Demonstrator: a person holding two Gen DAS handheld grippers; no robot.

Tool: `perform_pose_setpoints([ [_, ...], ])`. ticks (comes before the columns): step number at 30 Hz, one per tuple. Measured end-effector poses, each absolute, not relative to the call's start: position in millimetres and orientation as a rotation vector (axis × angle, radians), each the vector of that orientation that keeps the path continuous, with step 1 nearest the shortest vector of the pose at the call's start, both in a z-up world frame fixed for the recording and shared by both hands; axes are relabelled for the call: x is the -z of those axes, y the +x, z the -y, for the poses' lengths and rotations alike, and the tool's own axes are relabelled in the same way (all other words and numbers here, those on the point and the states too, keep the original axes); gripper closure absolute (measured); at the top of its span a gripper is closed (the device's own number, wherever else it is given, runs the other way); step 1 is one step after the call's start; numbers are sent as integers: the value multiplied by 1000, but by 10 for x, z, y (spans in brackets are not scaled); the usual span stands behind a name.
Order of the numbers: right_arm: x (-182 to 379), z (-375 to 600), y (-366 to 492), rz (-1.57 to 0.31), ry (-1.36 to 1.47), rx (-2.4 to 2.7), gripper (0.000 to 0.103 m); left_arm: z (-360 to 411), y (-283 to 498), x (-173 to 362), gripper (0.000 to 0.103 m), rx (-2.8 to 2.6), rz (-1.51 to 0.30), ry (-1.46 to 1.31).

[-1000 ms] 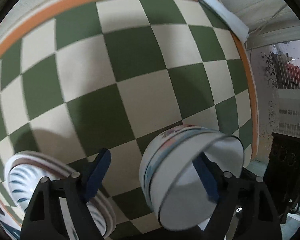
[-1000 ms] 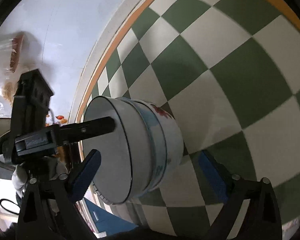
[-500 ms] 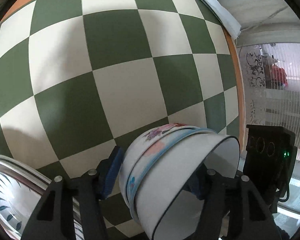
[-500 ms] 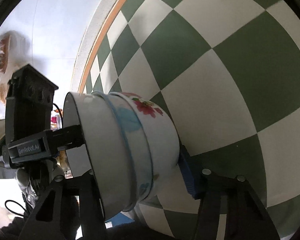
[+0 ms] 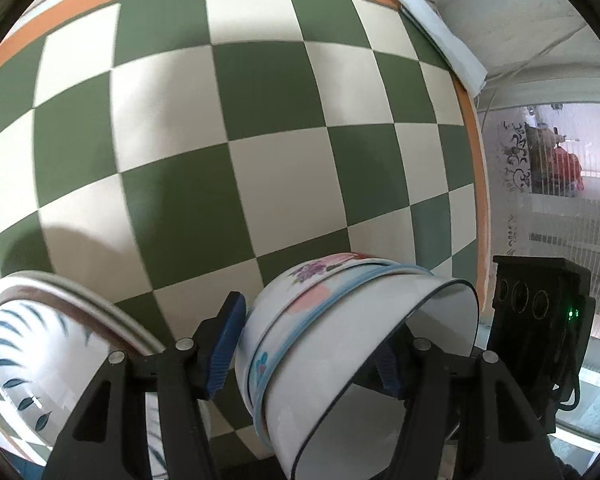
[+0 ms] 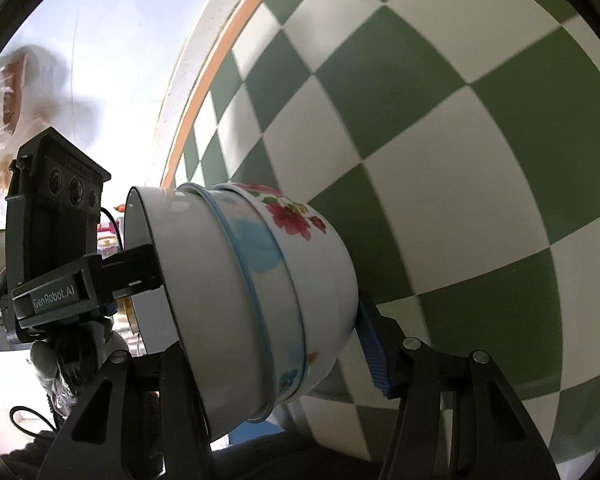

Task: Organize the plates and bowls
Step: 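Lift the bowl stack with both grippers and carry it over the plates, then lower the bowl stack onto the blue-striped plate and open both grippers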

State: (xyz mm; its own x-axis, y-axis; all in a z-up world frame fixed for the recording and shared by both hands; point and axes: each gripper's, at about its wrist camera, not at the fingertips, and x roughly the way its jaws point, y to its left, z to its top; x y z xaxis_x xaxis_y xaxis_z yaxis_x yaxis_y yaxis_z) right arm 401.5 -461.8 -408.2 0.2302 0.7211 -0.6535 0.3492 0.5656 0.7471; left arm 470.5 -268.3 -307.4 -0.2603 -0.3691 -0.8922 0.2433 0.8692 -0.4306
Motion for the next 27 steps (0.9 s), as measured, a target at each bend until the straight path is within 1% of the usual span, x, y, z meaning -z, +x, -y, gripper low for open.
perform_pose_setpoints([
  [9, 3710, 4128, 4263, -1366, 949, -387, 46, 2202, 4750, 2705, 46, 553, -1681, -137],
  [15, 3610, 3635, 4374, -1368, 907, -432, 46, 1756, 4769, 2587, 46, 517, -1662, -169],
  [21, 3713, 3047, 4597, -1389, 875, -479, 46, 1301, 4753, 2597, 46, 465, -1648, -194],
  [27, 3832, 2731, 4657, -1426, 844, -507, 46, 929, 4723, 2709, 46, 429, -1658, -233],
])
